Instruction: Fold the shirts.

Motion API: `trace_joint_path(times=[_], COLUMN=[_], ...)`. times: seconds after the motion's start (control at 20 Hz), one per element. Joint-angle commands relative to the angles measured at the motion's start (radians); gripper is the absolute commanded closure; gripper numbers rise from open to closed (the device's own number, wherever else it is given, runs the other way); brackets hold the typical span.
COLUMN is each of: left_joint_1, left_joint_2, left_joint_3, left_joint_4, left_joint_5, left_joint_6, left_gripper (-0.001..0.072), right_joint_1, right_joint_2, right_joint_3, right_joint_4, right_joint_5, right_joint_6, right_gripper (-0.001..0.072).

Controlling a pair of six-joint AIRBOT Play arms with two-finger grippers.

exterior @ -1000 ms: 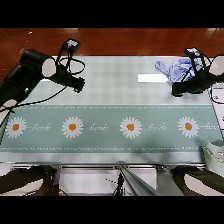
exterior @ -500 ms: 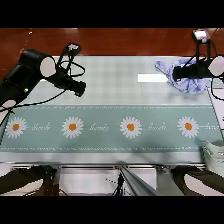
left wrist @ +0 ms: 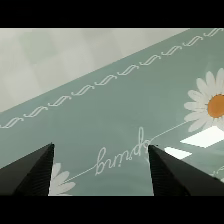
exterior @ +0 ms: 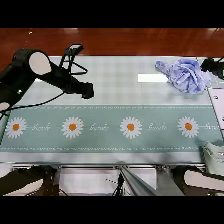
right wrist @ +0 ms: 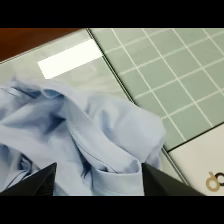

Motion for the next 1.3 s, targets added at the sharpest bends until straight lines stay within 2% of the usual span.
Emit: trace_joint_path(times=[0.0, 0.2, 0.35, 0.4, 0.45, 0.5, 0.65, 0.75, 0.85, 1.1, 1.25], left_joint_1=[0.000, 0.000, 0.000, 0.000, 0.000, 0.000, 0.002, 0.002, 0.002, 0.000, 0.000], left_joint_2=[0.002, 0.002, 0.003, 0.003, 0.003, 0.003, 0.012, 0.023, 0.034, 0.088, 0.150], left_joint_3=[0.000, 0.000, 0.000, 0.000, 0.000, 0.000, 0.005, 0.048, 0.127, 0.450, 0.621], left_joint_4=[-0.040, -0.040, -0.040, -0.040, -0.040, -0.040, -0.040, -0.040, -0.041, -0.070, -0.122], left_joint_5=[0.003, 0.003, 0.002, 0.002, 0.002, 0.002, 0.000, -0.018, -0.025, -0.081, -0.095], left_joint_6=[0.011, 0.011, 0.011, 0.011, 0.011, 0.011, 0.011, 0.011, 0.011, -0.005, -0.016], left_gripper=[0.0030, 0.0030, 0.0030, 0.0030, 0.0030, 0.0031, 0.0031, 0.0031, 0.0031, 0.0031, 0.0031], right_joint_1=[-0.080, -0.032, 0.037, 0.056, 0.073, 0.087, 0.097, 0.097, 0.103, 0.192, 0.306], right_joint_2=[-0.106, -0.211, -0.272, -0.286, -0.295, -0.291, -0.190, -0.066, 0.082, 0.473, 0.665], right_joint_3=[0.001, 0.001, 0.001, 0.001, 0.001, 0.001, 0.017, 0.062, 0.119, 0.192, 0.192], right_joint_4=[0.120, 0.269, 0.287, 0.286, 0.287, 0.286, 0.286, 0.286, 0.290, 0.320, 0.407], right_joint_5=[-0.024, -0.038, -0.039, -0.039, -0.035, -0.029, -0.031, -0.031, -0.033, -0.040, 0.033], right_joint_6=[0.045, -0.057, -0.084, -0.084, -0.091, -0.093, -0.179, -0.286, -0.351, -0.363, -0.365], right_gripper=[0.0139, 0.0140, 0.0149, 0.0256, 0.0553, 0.0673, 0.0674, 0.0673, 0.0673, 0.0674, 0.0673])
